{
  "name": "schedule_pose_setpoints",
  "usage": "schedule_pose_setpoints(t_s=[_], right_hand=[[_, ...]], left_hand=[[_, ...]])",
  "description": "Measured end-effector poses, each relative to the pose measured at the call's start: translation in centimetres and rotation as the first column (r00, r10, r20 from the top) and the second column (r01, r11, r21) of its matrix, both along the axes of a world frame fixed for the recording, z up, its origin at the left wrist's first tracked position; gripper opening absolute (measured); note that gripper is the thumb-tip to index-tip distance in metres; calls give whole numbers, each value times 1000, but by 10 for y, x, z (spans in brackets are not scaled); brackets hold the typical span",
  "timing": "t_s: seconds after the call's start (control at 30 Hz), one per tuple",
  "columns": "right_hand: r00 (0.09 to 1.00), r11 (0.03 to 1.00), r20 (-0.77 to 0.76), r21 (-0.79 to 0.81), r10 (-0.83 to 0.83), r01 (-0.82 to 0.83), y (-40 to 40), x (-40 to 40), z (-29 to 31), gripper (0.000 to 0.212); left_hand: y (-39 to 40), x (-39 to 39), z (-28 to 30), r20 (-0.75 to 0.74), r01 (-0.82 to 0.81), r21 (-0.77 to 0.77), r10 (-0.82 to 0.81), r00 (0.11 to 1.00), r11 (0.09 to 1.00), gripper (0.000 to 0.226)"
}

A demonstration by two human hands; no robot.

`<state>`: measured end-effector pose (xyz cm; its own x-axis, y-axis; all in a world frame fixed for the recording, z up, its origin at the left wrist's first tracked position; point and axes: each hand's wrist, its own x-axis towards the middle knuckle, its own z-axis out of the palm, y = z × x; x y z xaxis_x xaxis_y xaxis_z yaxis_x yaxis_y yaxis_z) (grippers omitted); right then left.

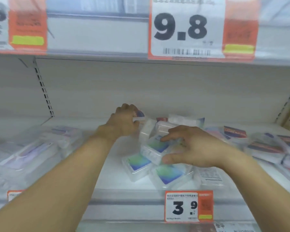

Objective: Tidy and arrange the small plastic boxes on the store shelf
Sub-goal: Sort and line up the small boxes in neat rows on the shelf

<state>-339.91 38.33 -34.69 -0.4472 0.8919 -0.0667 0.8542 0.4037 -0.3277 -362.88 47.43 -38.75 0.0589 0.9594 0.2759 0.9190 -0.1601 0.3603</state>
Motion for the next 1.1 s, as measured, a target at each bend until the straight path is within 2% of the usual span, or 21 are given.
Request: schedule_pose_setpoints(t_s=[0.07,0.1,0.17,0.27,0.33,0.4,0.47,0.5,0.53,0.57,0.6,0.67,0.7,0.77,0.87,0.93,1.0,1.1], right_hand=[[998,1000,-55,-5,-24,24,4,6,3,62],[989,998,-135,25,-58,62,7,9,7,58],[947,972,-308,174,-96,156,18,14,11,41],[932,907,-338,338,-132,251,37,18,9,31],[930,889,-333,363,-155,278,46,20,2,29],[880,879,-457,357,-131,317,48,16,-1,26],[709,909,-687,176,-162,379,39,3,3,37],[570,938,-792,-9,-217,345,31,-4,7,47],[437,948,-850,-204,-295,244,24,-10,11,51],[345,933,-867,-344,-360,109,16,-13,15,49],[308,918,-873,-397,-378,0,11,-14,18,42],[330,930,-885,-365,-329,-51,5,-6,19,26],[367,941,-881,-335,-297,-43,4,1,19,26],[467,939,-847,-331,-255,-88,3,20,17,39],[545,875,-812,-404,-208,-267,-1,44,14,59],[579,860,-794,-415,-183,-298,-1,60,14,65],[651,884,-749,-382,-125,-269,-1,72,17,60],[704,940,-703,-298,-101,-163,-2,83,24,60]], left_hand=[[22,-4,-10,-18,24,-82,-26,999,996,37],[30,-7,-16,-16,40,-88,-41,999,995,33],[39,-13,-24,22,58,-32,-57,998,998,24],[40,-17,-27,51,73,59,-76,996,996,24],[32,-17,-19,141,67,126,-85,986,990,25],[12,-13,-3,312,54,264,-139,940,963,25],[-25,-1,13,488,101,411,-312,815,906,27],[-45,9,19,526,159,470,-421,739,868,31],[-66,19,22,524,224,505,-502,688,834,35],[-83,28,24,518,272,509,-543,661,816,39],[-98,36,26,534,305,487,-555,638,818,43],[-114,44,29,608,345,394,-523,598,852,56],[-118,46,32,650,362,336,-492,580,870,66],[-123,52,38,718,360,239,-414,560,902,75],[-125,65,41,699,293,176,-329,635,940,68],[-124,73,41,666,300,163,-329,669,940,62],[-121,79,44,663,351,153,-359,657,924,53],[-118,97,48,730,386,187,-390,561,903,39]])
